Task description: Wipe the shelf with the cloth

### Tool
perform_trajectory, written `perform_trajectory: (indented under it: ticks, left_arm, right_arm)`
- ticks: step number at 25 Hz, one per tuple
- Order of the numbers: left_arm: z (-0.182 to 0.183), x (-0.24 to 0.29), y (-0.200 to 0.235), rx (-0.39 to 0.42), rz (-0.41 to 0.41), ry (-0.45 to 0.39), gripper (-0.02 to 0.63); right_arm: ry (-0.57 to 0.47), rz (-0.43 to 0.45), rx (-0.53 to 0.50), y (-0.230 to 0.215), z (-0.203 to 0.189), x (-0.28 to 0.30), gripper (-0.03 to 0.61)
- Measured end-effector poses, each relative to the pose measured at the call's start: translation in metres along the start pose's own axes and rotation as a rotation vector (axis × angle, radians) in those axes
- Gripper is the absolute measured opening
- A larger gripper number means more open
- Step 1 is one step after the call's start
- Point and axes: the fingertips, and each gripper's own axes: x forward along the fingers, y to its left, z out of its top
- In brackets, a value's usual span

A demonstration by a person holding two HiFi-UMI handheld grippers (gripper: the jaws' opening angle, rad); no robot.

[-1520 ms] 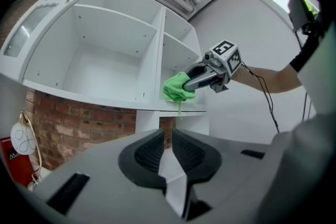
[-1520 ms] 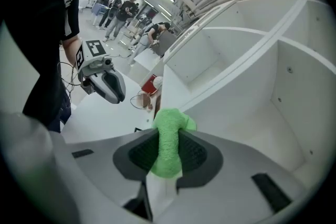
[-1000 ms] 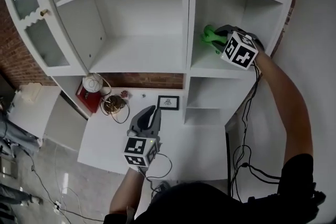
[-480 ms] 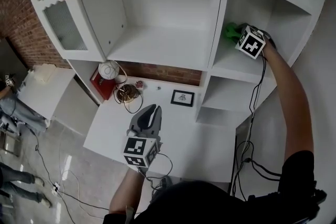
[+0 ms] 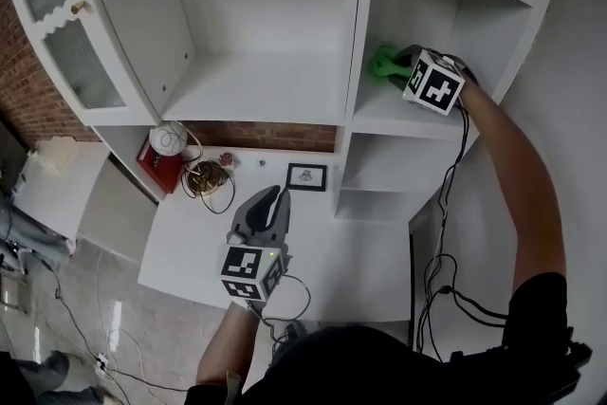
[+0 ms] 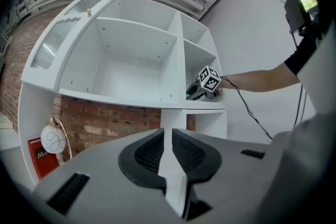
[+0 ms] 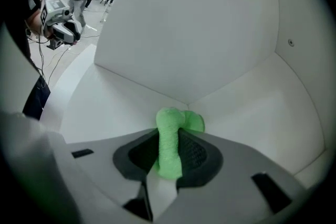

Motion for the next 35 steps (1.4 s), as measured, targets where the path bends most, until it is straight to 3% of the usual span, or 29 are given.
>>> perform_trajectory:
  ticks: [17,25,30,35]
  left_arm:
    - [-0.002,0.045,-0.061,-0.006,-0.213,-0.004,0.046]
    - [-0.002,0.06,-0.09,-0.007,-0.297,-0.005,0.046]
    - [-0.004,0.064,-0.095,-0.008,-0.313,-0.003,0.046]
    - [-0.004,0.06,-0.086,-0.009,-0.291,-0.006,0.046]
  right_arm:
    - [-0.067,0.04,-0.065,0.073,0.013,-0.077,0.091]
    - [-0.1,0.115,-0.126,0.114,0.012,-0.112,0.091]
    - [-0.11,0.04,-0.127,0.094,0.009,-0.13,0.09]
    - [0.0,-0.085,-0.155,0.049,-0.002,-0.125,0.091]
